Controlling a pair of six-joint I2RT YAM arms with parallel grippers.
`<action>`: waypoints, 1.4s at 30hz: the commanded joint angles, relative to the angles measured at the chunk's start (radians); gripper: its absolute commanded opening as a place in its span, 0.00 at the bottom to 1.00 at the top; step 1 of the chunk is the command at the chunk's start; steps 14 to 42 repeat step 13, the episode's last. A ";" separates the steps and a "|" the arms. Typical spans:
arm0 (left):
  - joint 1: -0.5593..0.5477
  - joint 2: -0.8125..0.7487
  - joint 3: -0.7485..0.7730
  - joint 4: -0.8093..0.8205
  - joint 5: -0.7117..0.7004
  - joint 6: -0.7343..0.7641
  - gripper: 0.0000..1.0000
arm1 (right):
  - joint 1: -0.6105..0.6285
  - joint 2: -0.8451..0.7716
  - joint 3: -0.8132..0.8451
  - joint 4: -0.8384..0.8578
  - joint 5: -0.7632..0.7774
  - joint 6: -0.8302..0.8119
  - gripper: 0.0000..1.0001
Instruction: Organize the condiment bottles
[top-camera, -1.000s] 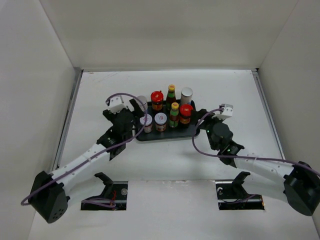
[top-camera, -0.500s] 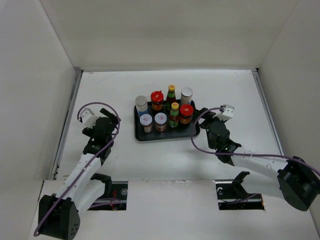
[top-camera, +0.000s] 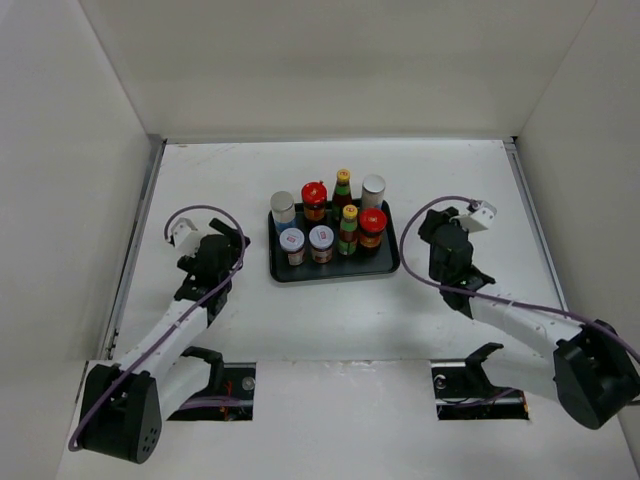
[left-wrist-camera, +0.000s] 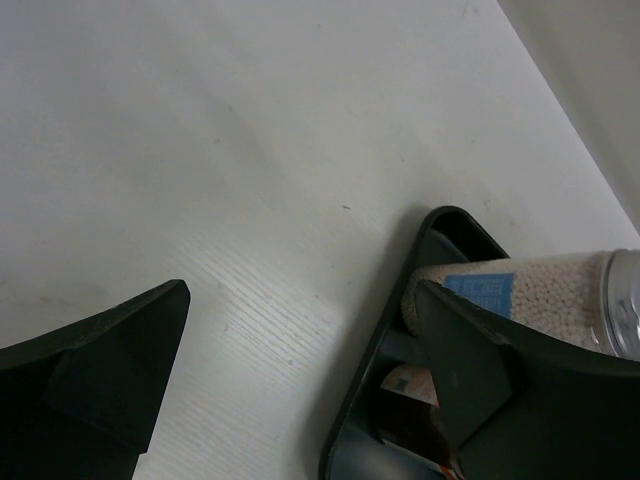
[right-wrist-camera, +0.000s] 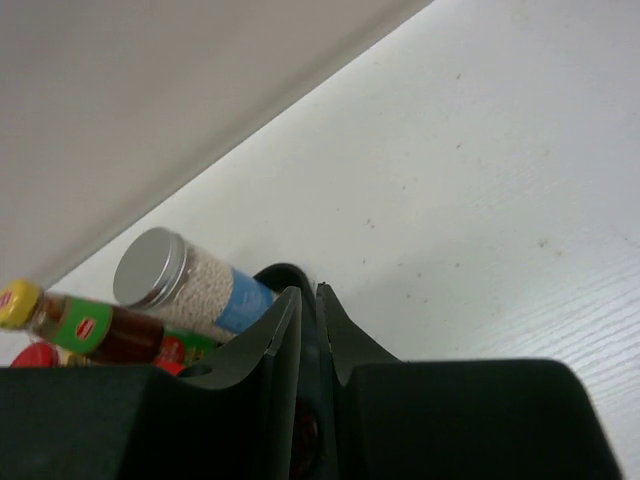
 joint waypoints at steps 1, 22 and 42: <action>-0.006 -0.008 -0.054 0.110 0.045 -0.018 1.00 | -0.053 0.039 0.061 -0.057 -0.043 0.101 0.18; 0.022 -0.017 -0.077 0.159 0.114 0.016 1.00 | -0.042 0.187 0.099 0.015 -0.106 0.023 0.48; 0.022 -0.017 -0.077 0.159 0.114 0.016 1.00 | -0.042 0.187 0.099 0.015 -0.106 0.023 0.48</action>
